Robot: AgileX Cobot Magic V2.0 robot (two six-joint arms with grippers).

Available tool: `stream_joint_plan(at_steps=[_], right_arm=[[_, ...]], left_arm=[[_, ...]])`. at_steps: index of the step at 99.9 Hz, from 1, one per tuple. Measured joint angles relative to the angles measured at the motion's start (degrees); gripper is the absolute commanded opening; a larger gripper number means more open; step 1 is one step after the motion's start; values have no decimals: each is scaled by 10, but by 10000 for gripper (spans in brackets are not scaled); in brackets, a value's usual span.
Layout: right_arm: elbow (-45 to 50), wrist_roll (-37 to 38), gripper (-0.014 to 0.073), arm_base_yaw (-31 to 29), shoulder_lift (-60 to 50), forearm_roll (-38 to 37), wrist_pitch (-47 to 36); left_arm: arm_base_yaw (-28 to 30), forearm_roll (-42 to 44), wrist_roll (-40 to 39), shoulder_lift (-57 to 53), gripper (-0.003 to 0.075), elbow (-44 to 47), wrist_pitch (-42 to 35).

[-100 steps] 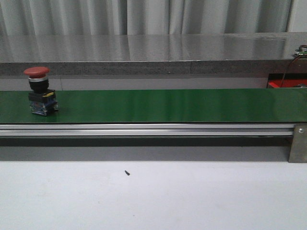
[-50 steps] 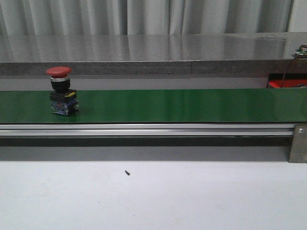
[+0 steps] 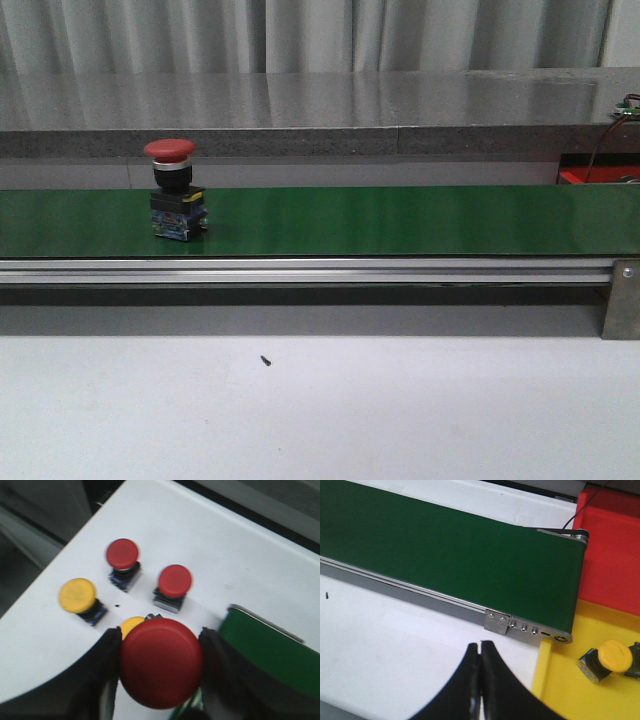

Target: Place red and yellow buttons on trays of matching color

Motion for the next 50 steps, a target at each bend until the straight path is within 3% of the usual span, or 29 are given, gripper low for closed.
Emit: stream_joint_plan(at_steps=[29,50], right_arm=[[0,0,-68,0,0,0,0],[0,0,-68,0,0,0,0]], left_arm=[[-117,0,19,5,113,2,31],[-150,0,21,34,118,3,40]])
